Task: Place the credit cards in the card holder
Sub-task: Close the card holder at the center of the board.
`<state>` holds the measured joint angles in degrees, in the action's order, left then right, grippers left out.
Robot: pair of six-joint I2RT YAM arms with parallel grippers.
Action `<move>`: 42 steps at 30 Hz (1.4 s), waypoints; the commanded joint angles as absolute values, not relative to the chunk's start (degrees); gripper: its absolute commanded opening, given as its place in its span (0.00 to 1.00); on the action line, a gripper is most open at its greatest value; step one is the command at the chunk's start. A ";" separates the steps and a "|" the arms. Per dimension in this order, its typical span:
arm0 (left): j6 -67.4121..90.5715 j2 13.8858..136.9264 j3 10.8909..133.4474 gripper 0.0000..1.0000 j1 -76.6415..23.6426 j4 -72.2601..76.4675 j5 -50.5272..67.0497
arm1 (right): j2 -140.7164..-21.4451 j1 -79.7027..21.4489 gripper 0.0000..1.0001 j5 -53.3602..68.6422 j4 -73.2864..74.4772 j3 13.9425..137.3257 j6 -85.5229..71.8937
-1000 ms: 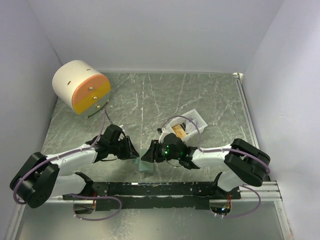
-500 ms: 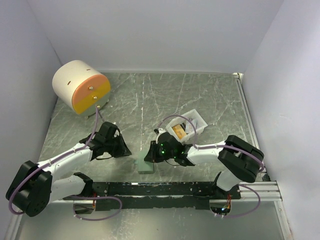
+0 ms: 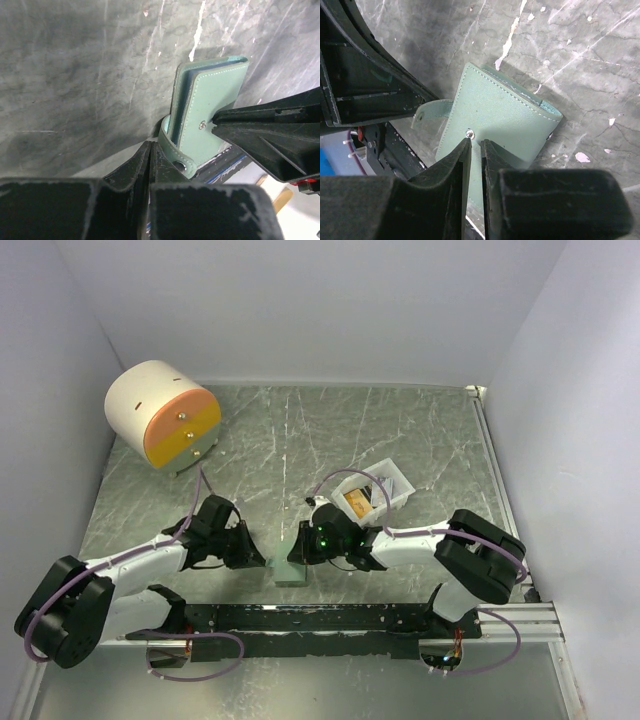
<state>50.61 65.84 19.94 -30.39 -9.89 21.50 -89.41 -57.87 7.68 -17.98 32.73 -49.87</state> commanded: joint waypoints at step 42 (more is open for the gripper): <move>50.56 66.53 20.62 0.15 -29.96 -1.59 25.49 | -90.09 -60.65 0.25 5.72 -21.95 33.68 -59.05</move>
